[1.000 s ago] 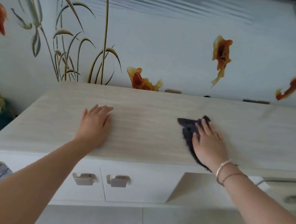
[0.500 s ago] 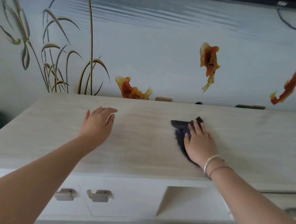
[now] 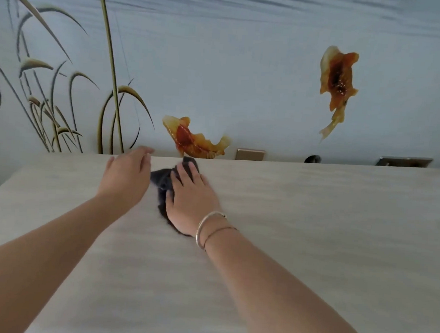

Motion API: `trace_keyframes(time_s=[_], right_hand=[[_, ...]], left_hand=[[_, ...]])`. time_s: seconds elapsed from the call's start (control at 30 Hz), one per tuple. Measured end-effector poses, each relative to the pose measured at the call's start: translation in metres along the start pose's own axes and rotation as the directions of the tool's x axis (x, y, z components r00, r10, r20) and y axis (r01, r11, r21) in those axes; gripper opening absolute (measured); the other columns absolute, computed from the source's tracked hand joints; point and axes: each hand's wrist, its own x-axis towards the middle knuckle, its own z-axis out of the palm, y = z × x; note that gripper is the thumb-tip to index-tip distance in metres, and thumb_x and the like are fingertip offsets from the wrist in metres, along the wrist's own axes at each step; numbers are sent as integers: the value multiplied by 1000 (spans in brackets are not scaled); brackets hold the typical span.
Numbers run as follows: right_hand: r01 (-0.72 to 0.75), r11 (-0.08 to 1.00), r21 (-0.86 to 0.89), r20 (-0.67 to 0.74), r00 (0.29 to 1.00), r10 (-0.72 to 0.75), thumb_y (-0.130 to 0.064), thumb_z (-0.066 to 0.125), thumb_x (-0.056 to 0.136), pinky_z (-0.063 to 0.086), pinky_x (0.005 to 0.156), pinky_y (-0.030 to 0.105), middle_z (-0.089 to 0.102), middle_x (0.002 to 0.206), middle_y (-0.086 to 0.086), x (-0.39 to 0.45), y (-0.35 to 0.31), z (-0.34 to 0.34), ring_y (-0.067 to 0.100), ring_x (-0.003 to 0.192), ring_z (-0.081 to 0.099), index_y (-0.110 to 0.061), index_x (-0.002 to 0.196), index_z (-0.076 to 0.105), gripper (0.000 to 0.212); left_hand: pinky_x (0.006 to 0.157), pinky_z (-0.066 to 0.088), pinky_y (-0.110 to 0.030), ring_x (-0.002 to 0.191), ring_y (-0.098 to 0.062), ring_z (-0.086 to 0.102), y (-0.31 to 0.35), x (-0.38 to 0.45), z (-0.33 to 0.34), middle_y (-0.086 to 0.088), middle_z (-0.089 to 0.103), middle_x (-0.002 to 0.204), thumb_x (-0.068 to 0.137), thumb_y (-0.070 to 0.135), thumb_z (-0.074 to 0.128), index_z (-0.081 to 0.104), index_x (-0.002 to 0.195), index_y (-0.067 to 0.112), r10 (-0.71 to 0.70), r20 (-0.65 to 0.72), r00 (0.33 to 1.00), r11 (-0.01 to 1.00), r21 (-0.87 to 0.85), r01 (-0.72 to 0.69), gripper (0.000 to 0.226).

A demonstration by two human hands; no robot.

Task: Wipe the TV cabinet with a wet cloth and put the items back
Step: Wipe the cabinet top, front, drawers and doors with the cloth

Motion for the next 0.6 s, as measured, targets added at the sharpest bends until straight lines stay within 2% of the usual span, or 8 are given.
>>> trace_keyframes(time_s=[0.13,0.23,0.27,0.33,0.4,0.43,0.5,0.6], right_hand=[[24,998,-63,4,1000,-24,-35,17,101,14,117,42,11,160,0,18,54,-3,22,147,7,-18,149,26,52],[-218,959,-180,-104,974,201,-35,3,93,29,108,47,31,152,6,-9,148,-24,27,140,26,-11,140,41,65],[-356,917,-178,-125,933,337,-34,3,92,27,109,46,31,152,7,-25,186,-31,26,140,25,-12,141,40,64],[-607,785,-123,-56,794,606,-31,13,98,12,117,44,13,159,-1,-59,239,-46,22,146,9,-19,149,25,54],[-681,725,-107,-38,731,681,-30,18,99,3,118,42,8,160,-1,-68,240,-49,24,147,2,-18,150,20,53],[-654,745,-133,-84,757,648,-29,17,98,4,118,42,12,159,2,-61,224,-44,27,146,5,-15,149,24,54],[-501,849,-170,-169,863,475,-29,11,95,7,118,45,23,156,10,-39,174,-32,32,144,12,-9,146,33,59],[-219,972,-88,-87,973,212,-34,19,99,5,120,41,11,160,2,-5,104,-11,24,147,1,-14,150,22,55]], left_hand=[[103,39,-49,105,-34,57,-5,12,9,-13,62,117,100,21,32,53,128,16,14,13,1000,1000,23,-14,35],[102,39,-46,112,-33,53,11,17,24,-12,60,122,100,21,33,53,130,17,76,53,996,997,30,-78,37],[102,40,-45,112,-32,53,19,18,30,-11,60,123,100,22,33,53,130,17,104,62,993,994,18,-105,37],[102,39,-43,113,-30,53,37,17,41,-8,60,125,100,22,33,52,130,19,152,81,985,988,-19,-151,37],[105,35,-42,114,-29,51,51,12,51,-6,59,127,100,23,32,53,130,20,181,107,978,983,-22,-180,37],[107,33,-42,115,-28,50,56,11,56,-5,58,128,100,23,32,52,130,21,189,119,975,982,-10,-189,37],[108,31,-40,117,-27,48,64,12,61,-4,57,128,100,23,31,52,131,21,202,133,970,979,5,-205,37],[105,36,-37,116,-26,50,69,21,64,-6,59,126,100,22,31,54,128,17,219,103,970,976,-29,-217,37]])
